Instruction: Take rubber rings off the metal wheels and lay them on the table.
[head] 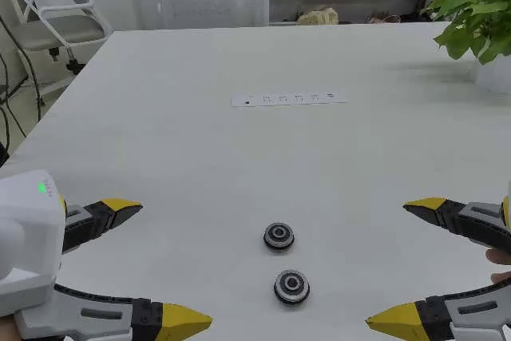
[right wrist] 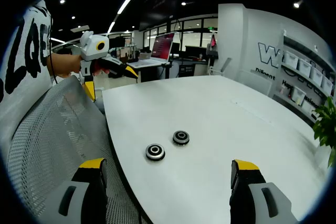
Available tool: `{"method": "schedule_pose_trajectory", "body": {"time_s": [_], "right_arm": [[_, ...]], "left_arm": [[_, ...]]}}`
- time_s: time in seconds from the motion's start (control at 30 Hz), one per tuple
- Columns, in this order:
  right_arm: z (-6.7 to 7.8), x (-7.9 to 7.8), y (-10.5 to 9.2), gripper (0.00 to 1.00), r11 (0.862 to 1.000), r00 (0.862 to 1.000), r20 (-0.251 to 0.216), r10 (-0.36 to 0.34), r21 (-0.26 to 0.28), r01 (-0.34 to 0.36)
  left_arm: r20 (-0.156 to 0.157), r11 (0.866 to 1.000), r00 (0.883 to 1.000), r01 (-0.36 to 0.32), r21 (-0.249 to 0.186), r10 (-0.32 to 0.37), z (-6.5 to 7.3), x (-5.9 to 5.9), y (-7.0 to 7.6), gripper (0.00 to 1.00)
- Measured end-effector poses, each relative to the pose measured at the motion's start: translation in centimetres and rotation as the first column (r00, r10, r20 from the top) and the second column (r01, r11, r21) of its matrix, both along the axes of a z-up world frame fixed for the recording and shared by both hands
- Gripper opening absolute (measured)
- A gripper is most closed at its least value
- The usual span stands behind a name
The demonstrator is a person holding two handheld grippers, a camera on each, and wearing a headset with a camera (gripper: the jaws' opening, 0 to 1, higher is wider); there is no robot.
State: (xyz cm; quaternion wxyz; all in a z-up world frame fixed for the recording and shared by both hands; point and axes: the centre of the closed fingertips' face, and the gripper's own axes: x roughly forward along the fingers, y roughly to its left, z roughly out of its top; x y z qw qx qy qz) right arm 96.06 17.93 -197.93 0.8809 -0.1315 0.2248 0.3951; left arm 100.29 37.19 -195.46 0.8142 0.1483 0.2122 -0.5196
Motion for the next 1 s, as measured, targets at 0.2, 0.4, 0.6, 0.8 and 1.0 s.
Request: {"method": "schedule_pose_trajectory", "body": {"time_s": [0.2, 0.4, 0.6, 0.8, 1.0], "right_arm": [[-0.35, -0.28, 0.04, 0.97, 1.0, 1.0, -0.023, 0.004, -0.002, -0.004], [-0.07, 0.07, -0.2, 0.99, 1.0, 1.0, -0.006, -0.005, -0.003, 0.005], [-0.32, -0.02, -0.15, 0.99, 1.0, 1.0, -0.013, -0.005, -0.001, 0.005], [-0.43, 0.01, -0.09, 0.99, 1.0, 1.0, -0.013, 0.0, -0.006, 0.0], [-0.64, 0.0, -0.07, 0.99, 1.0, 1.0, -0.017, 0.006, -0.015, -0.006]], "left_arm": [[-0.01, 1.0, 1.0, 0.01, -0.002, -0.01, 0.01, -0.14, -0.3, 0.92], [-0.009, 1.0, 1.0, 0.011, 0.002, -0.011, 0.0, -0.03, -0.36, 0.92], [-0.011, 1.0, 1.0, 0.012, 0.003, -0.012, -0.14, -0.11, -0.3, 0.91], [-0.012, 1.0, 1.0, 0.015, 0.004, -0.015, -0.26, -0.11, -0.27, 0.91], [-0.011, 1.0, 1.0, 0.018, 0.005, -0.018, -0.31, -0.12, -0.32, 0.91]]}}
